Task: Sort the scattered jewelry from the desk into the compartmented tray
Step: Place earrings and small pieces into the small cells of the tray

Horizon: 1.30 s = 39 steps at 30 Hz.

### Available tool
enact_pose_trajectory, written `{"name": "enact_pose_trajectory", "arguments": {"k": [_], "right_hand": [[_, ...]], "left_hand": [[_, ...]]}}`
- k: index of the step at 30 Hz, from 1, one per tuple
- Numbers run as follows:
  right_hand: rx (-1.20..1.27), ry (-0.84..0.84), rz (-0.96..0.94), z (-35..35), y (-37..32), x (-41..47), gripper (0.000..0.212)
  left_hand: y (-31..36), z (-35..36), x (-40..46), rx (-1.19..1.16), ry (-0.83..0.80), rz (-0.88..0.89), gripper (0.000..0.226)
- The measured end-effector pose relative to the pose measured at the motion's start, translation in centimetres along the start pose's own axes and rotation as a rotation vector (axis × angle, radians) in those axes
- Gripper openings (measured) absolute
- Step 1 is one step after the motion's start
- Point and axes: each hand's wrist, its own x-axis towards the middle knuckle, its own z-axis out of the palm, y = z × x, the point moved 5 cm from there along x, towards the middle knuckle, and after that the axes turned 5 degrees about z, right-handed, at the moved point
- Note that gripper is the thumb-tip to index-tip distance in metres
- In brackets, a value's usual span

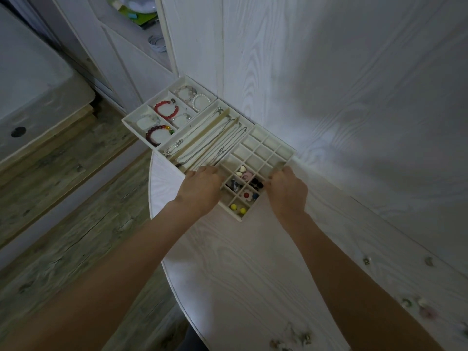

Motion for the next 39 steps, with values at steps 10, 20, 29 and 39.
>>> {"name": "enact_pose_trajectory", "arguments": {"k": [10,20,29,39], "right_hand": [[0.34,-0.141,0.078,-0.4,10.4,-5.3,0.03],[0.501,-0.211,0.199,1.9,25.1,-11.7,0.054],[0.627,-0.116,0.239,3.0,26.3,-11.0,0.022],[0.633,-0.114,0.208,3.3,26.3,-10.8,0.007]], "left_hand": [[10.6,0.8,-0.5,-0.18,0.057,0.203,0.032],[25.9,7.8,-0.2,-0.416,-0.16,0.343,0.033],[29.9,11.3,1.7,-0.548,-0.037,0.109,0.016],[30.0,11.9,1.6,-0.634,-0.074,0.124,0.01]]}}
